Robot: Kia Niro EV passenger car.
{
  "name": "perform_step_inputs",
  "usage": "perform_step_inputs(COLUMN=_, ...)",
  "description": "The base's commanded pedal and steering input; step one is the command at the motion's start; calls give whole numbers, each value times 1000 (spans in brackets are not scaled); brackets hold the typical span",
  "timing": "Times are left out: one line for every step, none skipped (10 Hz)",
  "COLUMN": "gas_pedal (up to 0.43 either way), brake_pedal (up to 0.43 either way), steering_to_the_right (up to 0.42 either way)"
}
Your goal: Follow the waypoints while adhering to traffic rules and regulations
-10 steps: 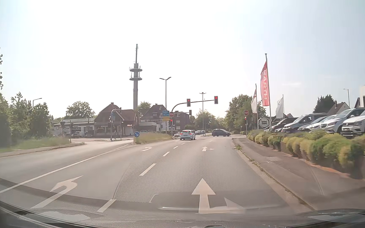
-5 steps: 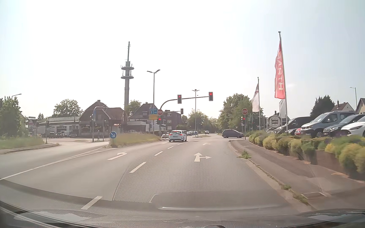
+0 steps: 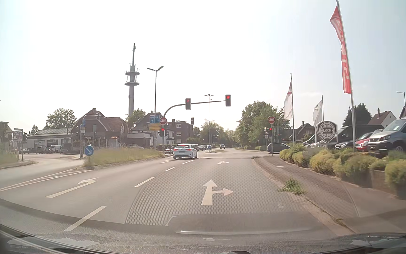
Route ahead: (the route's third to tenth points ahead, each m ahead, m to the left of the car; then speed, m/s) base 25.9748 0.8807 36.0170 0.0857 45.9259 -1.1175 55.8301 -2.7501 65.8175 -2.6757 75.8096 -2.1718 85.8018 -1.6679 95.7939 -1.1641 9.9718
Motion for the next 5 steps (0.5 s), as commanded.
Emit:
perform_step_inputs(gas_pedal=0, brake_pedal=177, steering_to_the_right=26)
perform_step_inputs(gas_pedal=0, brake_pedal=177, steering_to_the_right=25)
perform_step_inputs(gas_pedal=0, brake_pedal=183, steering_to_the_right=25)
perform_step_inputs(gas_pedal=0, brake_pedal=183, steering_to_the_right=24)
perform_step_inputs(gas_pedal=0, brake_pedal=189, steering_to_the_right=20)
